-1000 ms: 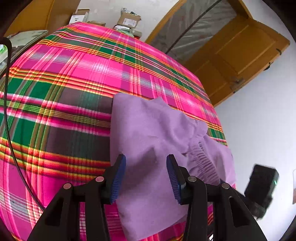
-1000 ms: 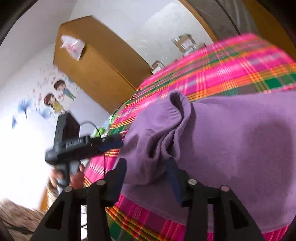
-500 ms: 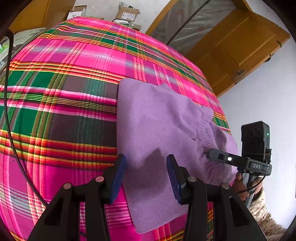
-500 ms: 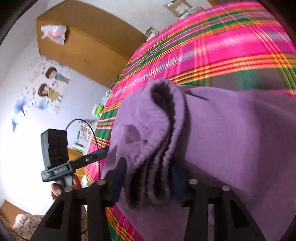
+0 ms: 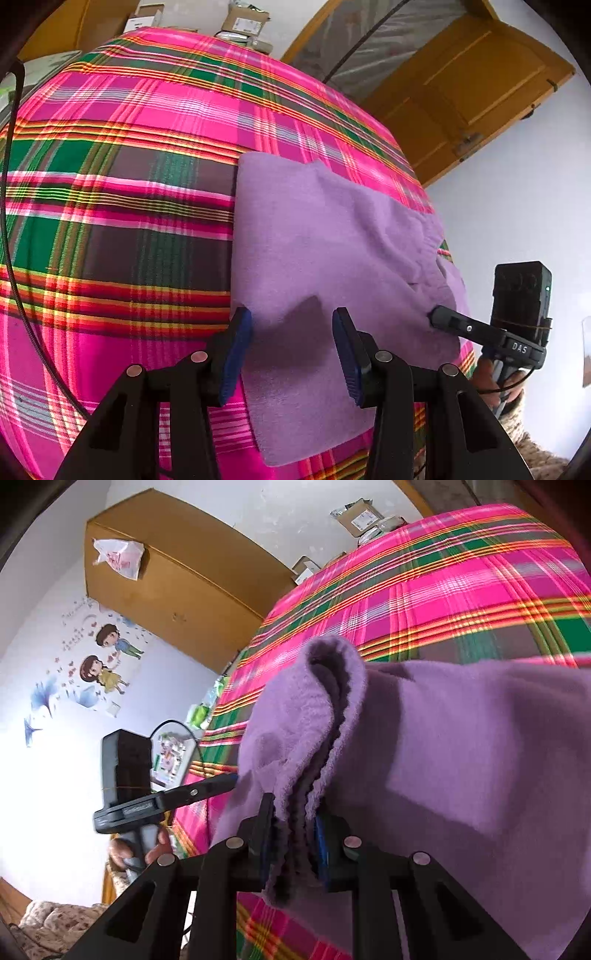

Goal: Fold clothes

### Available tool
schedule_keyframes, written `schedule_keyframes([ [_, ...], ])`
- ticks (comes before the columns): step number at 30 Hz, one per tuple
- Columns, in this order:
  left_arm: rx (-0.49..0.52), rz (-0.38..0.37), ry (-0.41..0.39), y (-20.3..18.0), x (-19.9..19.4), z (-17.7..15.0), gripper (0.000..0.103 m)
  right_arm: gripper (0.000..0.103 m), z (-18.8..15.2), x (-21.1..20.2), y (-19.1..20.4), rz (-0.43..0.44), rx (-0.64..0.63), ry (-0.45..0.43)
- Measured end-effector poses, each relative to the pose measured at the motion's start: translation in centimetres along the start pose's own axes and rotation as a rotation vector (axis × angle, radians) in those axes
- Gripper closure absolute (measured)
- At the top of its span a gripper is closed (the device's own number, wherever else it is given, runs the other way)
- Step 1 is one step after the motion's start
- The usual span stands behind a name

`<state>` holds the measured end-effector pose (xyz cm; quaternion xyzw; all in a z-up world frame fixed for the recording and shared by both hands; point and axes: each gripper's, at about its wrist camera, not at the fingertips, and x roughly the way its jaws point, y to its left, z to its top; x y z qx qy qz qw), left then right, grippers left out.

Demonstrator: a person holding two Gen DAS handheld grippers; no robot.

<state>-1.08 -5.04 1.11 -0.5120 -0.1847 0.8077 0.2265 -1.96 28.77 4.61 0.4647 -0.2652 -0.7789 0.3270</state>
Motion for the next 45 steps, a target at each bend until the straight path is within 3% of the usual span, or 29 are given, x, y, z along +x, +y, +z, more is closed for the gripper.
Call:
schedule_keyframes([
  [5, 0.021, -0.002, 0.012, -0.6, 0.3, -0.2, 0.056, 0.083, -0.2, -1.7, -0.7, -0.043, 0.011, -0.056],
  [9, 0.026, 0.007, 0.019, -0.9, 0.7, -0.3, 0.056, 0.083, -0.2, -1.4, -2.4, -0.074, 0.036, -0.036],
  [14, 0.029, 0.014, 0.019, -1.0, 0.7, -0.3, 0.056, 0.076, 0.0, -1.4, -2.2, -0.132, -0.023, -0.028],
  [18, 0.031, 0.019, 0.017, -1.0, 0.7, -0.3, 0.056, 0.067, 1.4, -1.6, -1.2, -0.179, -0.048, -0.081],
  [22, 0.032, 0.021, 0.019, -1.0, 0.8, -0.4, 0.056, 0.064, 3.4, -2.3, -1.3, -0.247, -0.073, -0.142],
  [27, 0.038, 0.028, 0.021, -1.1, 0.8, -0.4, 0.056, 0.064, 5.5, -0.8, -0.5, -0.29, -0.14, -0.142],
  [29, 0.039, 0.028, 0.021, -1.1, 0.7, -0.4, 0.056, 0.07, 5.9, -0.3, -0.4, -0.306, -0.162, -0.15],
  [30, 0.04, 0.028, 0.022, -1.1, 0.7, -0.4, 0.056, 0.087, 6.0, -0.1, -0.4, -0.297, -0.164, -0.146],
  [31, 0.04, 0.028, 0.022, -1.0, 0.7, -0.3, 0.056, 0.093, 6.0, 0.0, -0.4, -0.292, -0.172, -0.146],
  [33, 0.039, 0.026, 0.023, -1.0, 0.8, -0.2, 0.056, 0.097, 5.8, -0.1, -0.1, -0.288, -0.2, -0.151],
  [45, 0.041, 0.031, 0.024, -1.0, 0.9, -0.1, 0.056, 0.095, 6.0, 0.2, -2.9, -0.363, -0.11, -0.139],
])
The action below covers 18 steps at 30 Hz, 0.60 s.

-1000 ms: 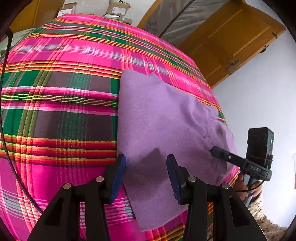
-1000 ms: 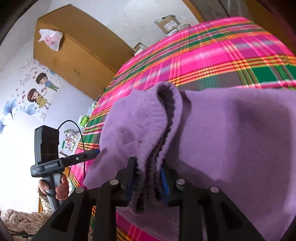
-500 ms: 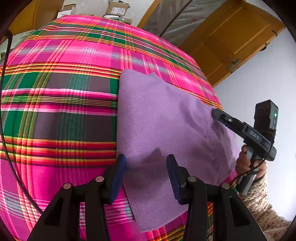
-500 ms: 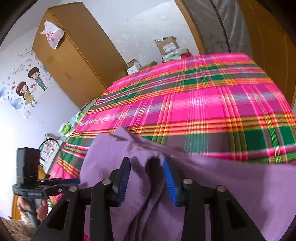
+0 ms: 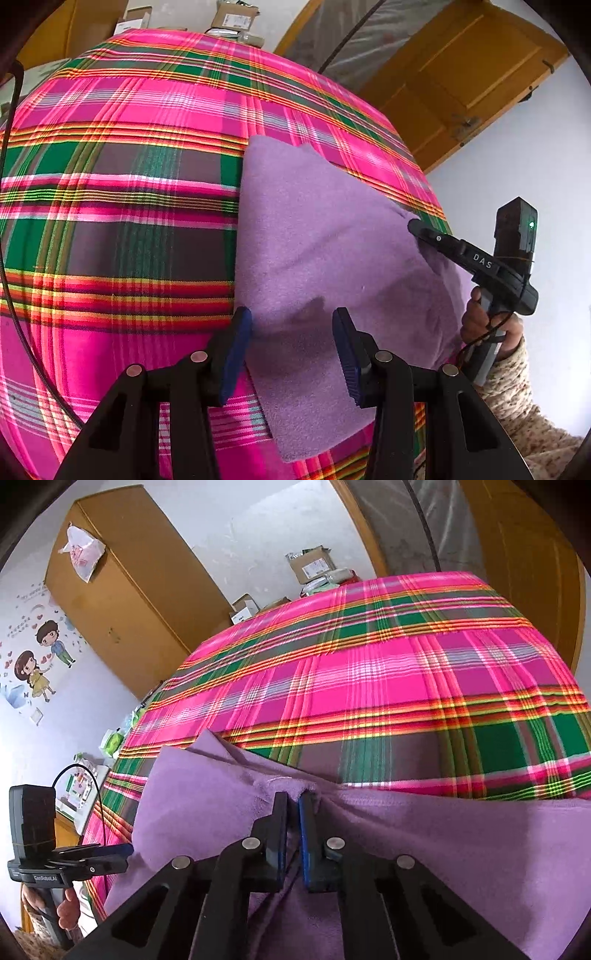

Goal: Fold clothes

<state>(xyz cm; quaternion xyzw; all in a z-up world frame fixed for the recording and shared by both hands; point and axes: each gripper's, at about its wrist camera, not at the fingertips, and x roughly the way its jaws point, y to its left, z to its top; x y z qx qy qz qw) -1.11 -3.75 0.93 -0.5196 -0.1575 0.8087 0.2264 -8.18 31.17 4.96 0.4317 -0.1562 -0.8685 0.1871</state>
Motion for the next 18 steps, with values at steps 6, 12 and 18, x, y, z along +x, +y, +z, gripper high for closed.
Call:
schedule_keyframes([
  [6, -0.004, 0.008, -0.002, -0.1, -0.2, -0.1, 0.056, 0.092, -0.9, -3.3, 1.3, -0.011, -0.08, -0.069],
  [12, -0.008, 0.013, -0.001, 0.0, -0.6, -0.5, 0.056, 0.092, -4.5, -4.4, 4.1, 0.037, -0.215, -0.031],
  [18, -0.027, 0.014, 0.003, 0.6, -0.9, -0.5, 0.056, 0.091, -6.5, -3.6, 4.5, -0.066, -0.253, -0.003],
])
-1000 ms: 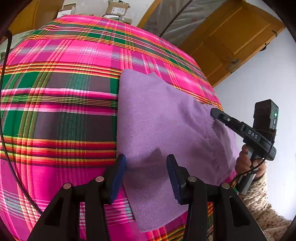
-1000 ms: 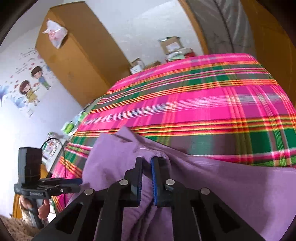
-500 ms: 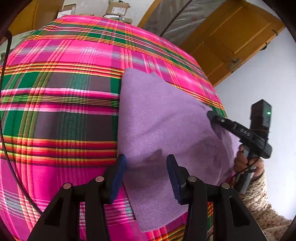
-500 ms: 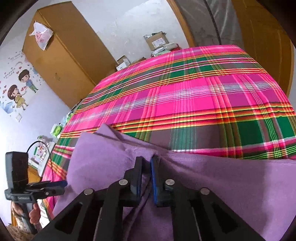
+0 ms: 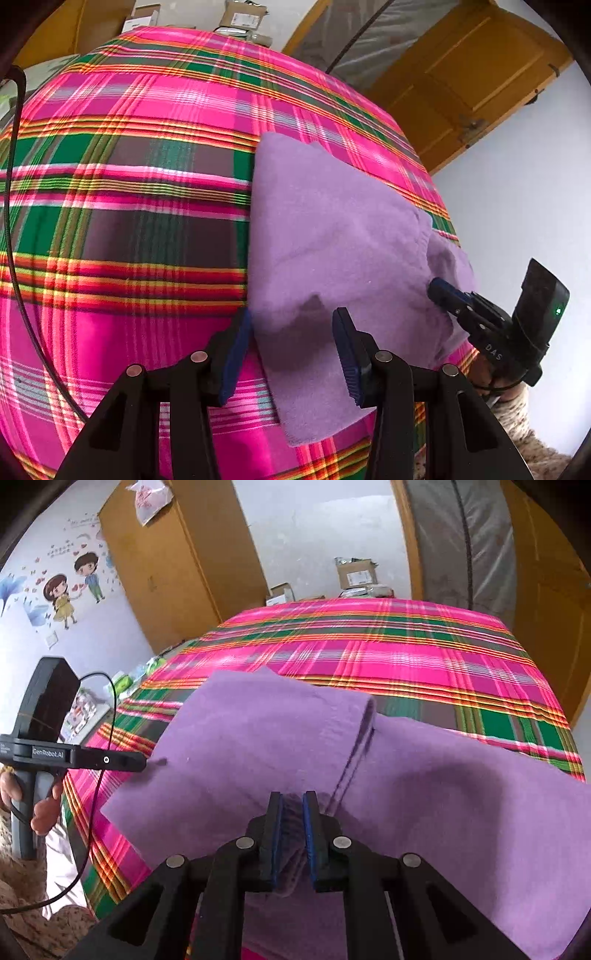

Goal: Fold clothes

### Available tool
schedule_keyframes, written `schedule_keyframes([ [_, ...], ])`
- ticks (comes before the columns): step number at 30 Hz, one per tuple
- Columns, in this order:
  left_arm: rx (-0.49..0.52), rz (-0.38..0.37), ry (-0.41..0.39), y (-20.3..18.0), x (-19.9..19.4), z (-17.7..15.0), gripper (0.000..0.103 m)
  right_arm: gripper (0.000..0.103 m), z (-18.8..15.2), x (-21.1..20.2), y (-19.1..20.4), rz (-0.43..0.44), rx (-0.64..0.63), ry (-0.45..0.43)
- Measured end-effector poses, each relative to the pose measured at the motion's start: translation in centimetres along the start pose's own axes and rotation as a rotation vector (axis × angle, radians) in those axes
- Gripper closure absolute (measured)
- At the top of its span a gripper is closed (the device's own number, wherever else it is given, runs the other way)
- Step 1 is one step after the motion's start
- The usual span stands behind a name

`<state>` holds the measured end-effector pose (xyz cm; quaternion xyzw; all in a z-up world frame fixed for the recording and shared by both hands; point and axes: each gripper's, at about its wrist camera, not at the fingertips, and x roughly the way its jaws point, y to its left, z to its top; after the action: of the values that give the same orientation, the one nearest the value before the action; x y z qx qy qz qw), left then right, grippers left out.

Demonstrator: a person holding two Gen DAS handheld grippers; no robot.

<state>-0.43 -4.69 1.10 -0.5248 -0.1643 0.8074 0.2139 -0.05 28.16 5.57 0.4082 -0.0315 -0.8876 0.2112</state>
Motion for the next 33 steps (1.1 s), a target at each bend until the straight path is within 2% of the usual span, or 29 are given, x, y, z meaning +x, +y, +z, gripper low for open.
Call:
schedule_keyframes([
  [4, -0.015, 0.002, 0.007, 0.7, -0.2, 0.0, 0.056, 0.091, 0.5, -1.5, 1.6, -0.014, -0.051, -0.019],
  [8, -0.017, 0.004, 0.023, 1.1, -0.1, 0.1, 0.056, 0.091, 1.0, -2.7, 4.9, 0.019, -0.155, -0.037],
  [12, -0.008, -0.048, 0.073, 1.4, 0.4, 0.4, 0.056, 0.088, 0.6, -1.7, 9.2, 0.023, -0.305, -0.016],
  [14, -0.028, -0.057, 0.078, 1.7, 0.4, 0.7, 0.055, 0.083, 0.0, -0.9, 10.9, 0.074, -0.347, 0.008],
  [16, -0.02, -0.062, 0.09, 1.7, 0.5, 0.7, 0.055, 0.067, -0.6, 0.2, 12.7, 0.113, -0.383, 0.036],
  [20, -0.014, -0.081, 0.112, 2.1, 0.4, 0.7, 0.055, 0.064, -1.8, 2.5, 15.9, 0.116, -0.452, 0.076],
  [23, -0.024, -0.099, 0.131, 2.0, 0.7, 1.0, 0.055, 0.056, -2.7, 3.6, 17.7, 0.129, -0.494, 0.102],
  [29, -0.054, -0.183, 0.172, 2.1, 1.4, 1.5, 0.055, 0.053, -3.7, 4.8, 20.2, -0.022, -0.539, 0.06],
  [33, -0.064, -0.205, 0.182, 2.1, 1.7, 1.8, 0.055, 0.053, -4.4, 5.6, 21.7, -0.136, -0.563, 0.041],
])
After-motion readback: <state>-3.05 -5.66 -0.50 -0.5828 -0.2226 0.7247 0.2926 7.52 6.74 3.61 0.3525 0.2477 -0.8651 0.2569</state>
